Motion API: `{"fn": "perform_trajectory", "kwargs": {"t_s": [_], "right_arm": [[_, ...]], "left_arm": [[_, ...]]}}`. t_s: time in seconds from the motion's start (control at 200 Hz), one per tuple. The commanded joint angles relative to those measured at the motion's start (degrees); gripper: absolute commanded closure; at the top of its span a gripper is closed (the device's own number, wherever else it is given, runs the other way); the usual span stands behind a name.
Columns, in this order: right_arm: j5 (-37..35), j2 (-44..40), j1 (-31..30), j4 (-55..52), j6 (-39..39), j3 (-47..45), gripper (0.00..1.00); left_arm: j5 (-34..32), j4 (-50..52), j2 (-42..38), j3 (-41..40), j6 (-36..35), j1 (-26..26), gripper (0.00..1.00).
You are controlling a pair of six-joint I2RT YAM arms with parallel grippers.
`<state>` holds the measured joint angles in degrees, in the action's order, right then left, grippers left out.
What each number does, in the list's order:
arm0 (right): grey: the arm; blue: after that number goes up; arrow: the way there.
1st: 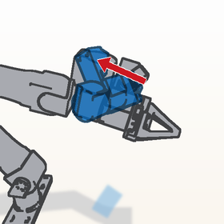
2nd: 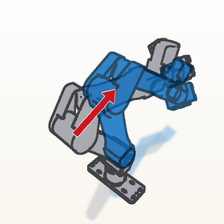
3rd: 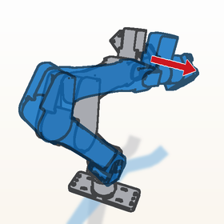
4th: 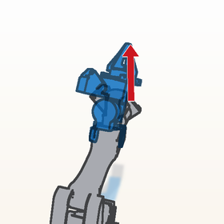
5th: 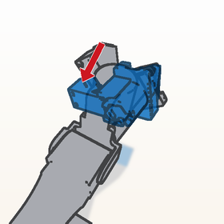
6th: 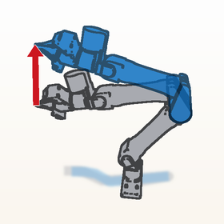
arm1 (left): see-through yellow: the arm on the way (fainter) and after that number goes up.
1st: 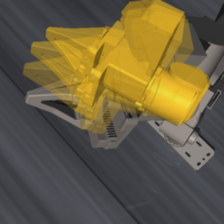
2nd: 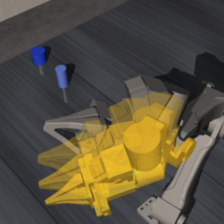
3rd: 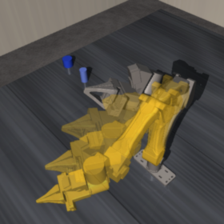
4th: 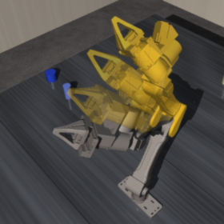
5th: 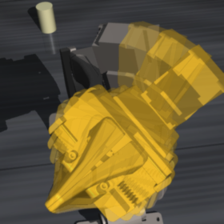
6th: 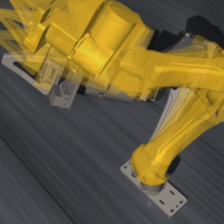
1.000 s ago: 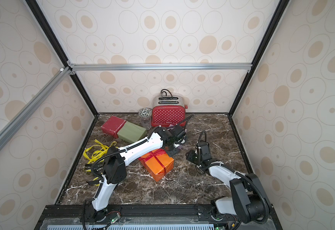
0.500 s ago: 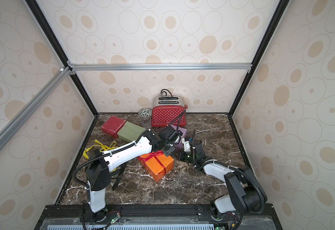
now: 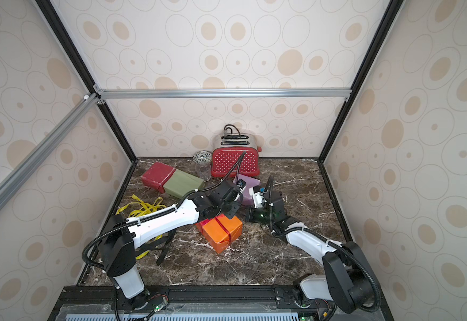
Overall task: Untie the ribbon bows on the gift boxes
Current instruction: Untie the ribbon from the gift box.
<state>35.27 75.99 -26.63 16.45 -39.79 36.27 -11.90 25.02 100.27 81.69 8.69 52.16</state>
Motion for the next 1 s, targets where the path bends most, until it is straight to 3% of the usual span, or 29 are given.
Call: {"fn": "perform_trajectory", "kwargs": {"t_s": [0.0,0.256,0.461,0.706,0.997], "right_arm": [[1.24,1.59,-3.48,-4.29,1.24,1.47,1.0],[-1.32,3.54,-4.57,-6.71,1.01,1.77,1.0],[-8.6,3.79,-4.59,-14.91,2.55,3.38,1.0],[-13.21,3.03,-4.64,-10.64,-2.51,-0.43,1.0],[-15.47,3.72,-6.83,-11.29,-2.04,0.29,1.0]], "left_arm": [[-0.88,-4.5,-1.8,-1.35,2.58,-0.41,1.0],[-4.73,-6.56,-3.08,-3.72,3.87,-0.41,1.0],[-5.43,-10.14,-5.18,-6.4,5.15,-0.5,1.0],[-5.85,-16.12,-9.5,-11.11,5.77,-0.48,1.0],[-4.77,-25.87,-15.01,-17.69,6.52,-0.41,1.0]]}}
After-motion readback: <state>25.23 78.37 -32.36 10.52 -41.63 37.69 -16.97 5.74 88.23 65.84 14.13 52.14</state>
